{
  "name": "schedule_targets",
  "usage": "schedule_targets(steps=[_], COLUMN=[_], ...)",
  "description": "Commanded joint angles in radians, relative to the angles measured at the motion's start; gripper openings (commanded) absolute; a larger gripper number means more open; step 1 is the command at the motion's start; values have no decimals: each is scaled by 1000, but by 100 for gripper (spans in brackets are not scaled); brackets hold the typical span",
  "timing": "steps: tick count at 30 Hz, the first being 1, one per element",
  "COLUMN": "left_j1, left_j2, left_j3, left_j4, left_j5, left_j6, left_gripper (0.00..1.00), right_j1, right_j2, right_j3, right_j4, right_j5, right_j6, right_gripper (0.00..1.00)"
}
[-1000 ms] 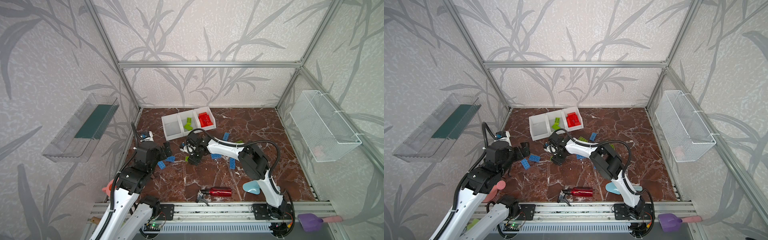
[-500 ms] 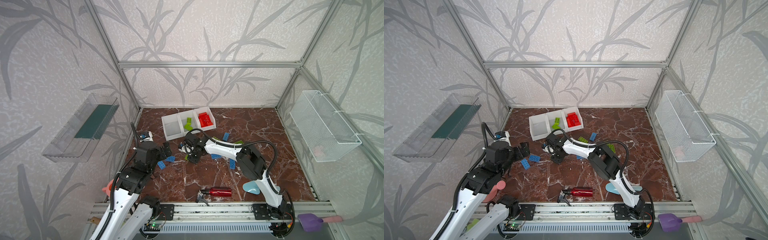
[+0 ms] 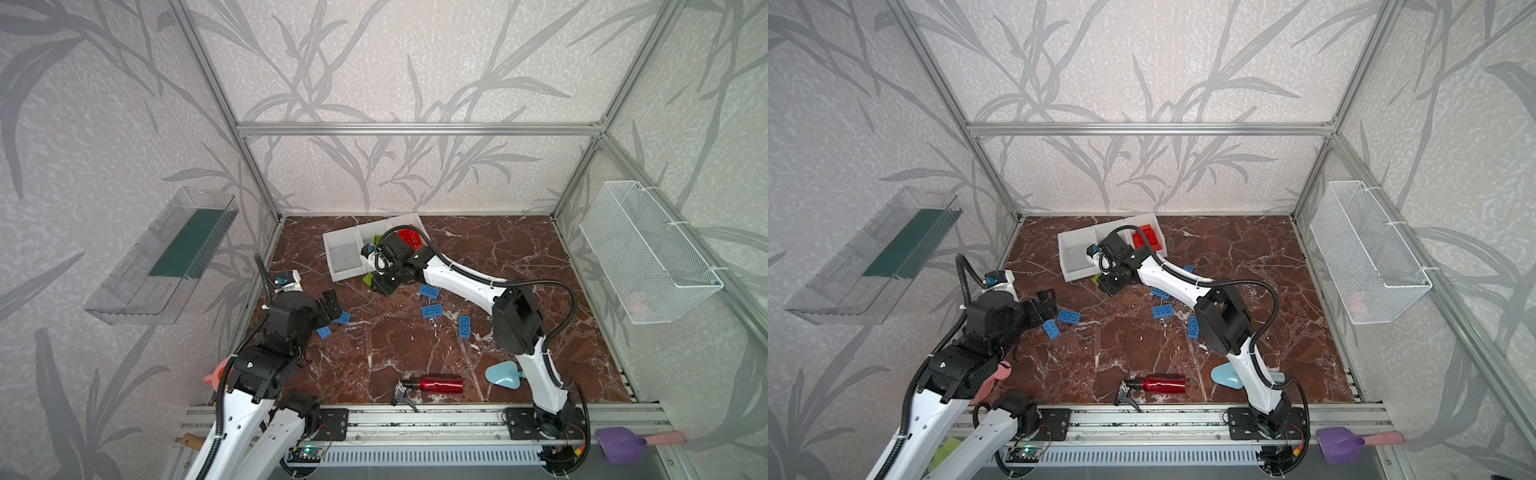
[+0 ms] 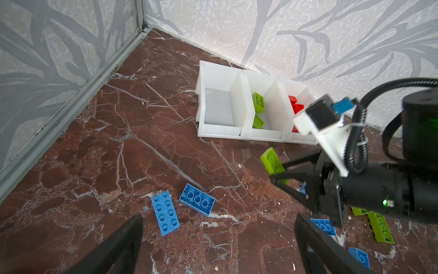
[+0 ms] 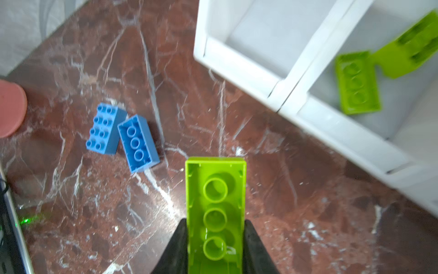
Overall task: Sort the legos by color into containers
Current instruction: 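Carry the lime-green brick with the right gripper into the middle compartment and release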
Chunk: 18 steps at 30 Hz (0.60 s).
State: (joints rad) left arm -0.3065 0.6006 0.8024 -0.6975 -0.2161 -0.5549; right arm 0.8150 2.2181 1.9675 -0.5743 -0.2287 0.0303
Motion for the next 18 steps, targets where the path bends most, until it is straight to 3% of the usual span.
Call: schedule_targets(steps=[1, 13, 18], left_j1=[-1, -2, -3], left_j2=[-12, -1, 5], left_j3=[-10, -13, -15], left_j4=[-27, -26, -20], left_j5=[-24, -1, 9], left_j6=[-15, -10, -9], left_gripper=[99, 99, 99], right_j1=[-43, -113, -130], right_j2=[21, 392, 442], right_j3=[114, 732, 753], right_j4=[51, -35, 35], right_j5=[-28, -7, 9], right_j6=[56, 120, 161], right_gripper=[19, 23, 28])
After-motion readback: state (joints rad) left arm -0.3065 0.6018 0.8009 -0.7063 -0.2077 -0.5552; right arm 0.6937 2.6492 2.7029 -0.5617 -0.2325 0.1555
